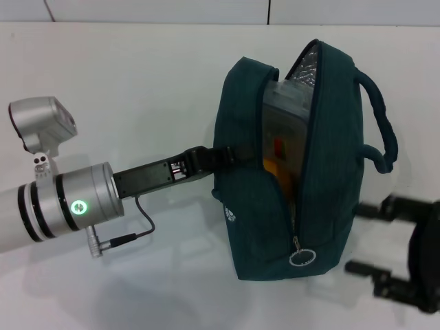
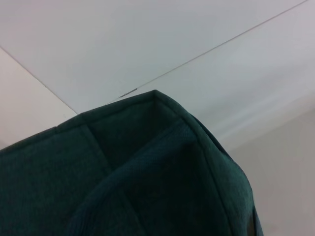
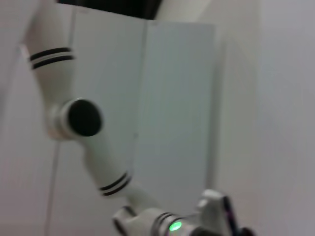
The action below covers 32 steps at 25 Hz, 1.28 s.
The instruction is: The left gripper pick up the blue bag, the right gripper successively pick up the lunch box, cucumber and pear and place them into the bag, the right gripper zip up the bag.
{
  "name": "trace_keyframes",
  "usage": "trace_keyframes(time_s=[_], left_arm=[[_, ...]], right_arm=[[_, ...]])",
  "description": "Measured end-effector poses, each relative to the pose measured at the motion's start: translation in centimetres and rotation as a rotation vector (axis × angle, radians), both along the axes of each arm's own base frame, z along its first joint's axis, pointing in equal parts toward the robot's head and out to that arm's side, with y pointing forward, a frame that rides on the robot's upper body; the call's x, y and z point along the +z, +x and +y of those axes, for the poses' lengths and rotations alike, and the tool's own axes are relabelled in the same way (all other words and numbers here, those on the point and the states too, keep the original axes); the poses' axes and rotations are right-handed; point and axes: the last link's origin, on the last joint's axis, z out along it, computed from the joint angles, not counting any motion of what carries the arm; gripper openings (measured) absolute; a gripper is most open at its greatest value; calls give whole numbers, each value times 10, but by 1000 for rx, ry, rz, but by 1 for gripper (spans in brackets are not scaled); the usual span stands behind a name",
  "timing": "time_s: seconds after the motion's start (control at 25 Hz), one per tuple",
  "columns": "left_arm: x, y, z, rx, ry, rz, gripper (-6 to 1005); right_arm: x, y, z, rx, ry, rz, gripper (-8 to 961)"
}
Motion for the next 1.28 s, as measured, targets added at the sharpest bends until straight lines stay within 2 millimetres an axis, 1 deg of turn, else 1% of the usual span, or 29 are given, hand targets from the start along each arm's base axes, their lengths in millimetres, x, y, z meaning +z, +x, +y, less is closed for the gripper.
trace_keyframes(time_s=[0.08,0.28,0.64,0.88,1.28], left_arm=[[0,-1,0,2,0,1,47],[0,-1,0,2,1,2,47],[0,-1,0,4,2,4,47],[0,-1,0,4,2,4,47],[0,-1,0,4,2,3,48]], right_arm=[[-8,1,-5,6,-26,-13,559],[-18,10,-12,-23,-72,-53,558],[-38,38,-18,-183,-93,-151,556],[-43,41,-16,-217,-96,-164,554],[-47,39,-8,-228,-84,-170,551]])
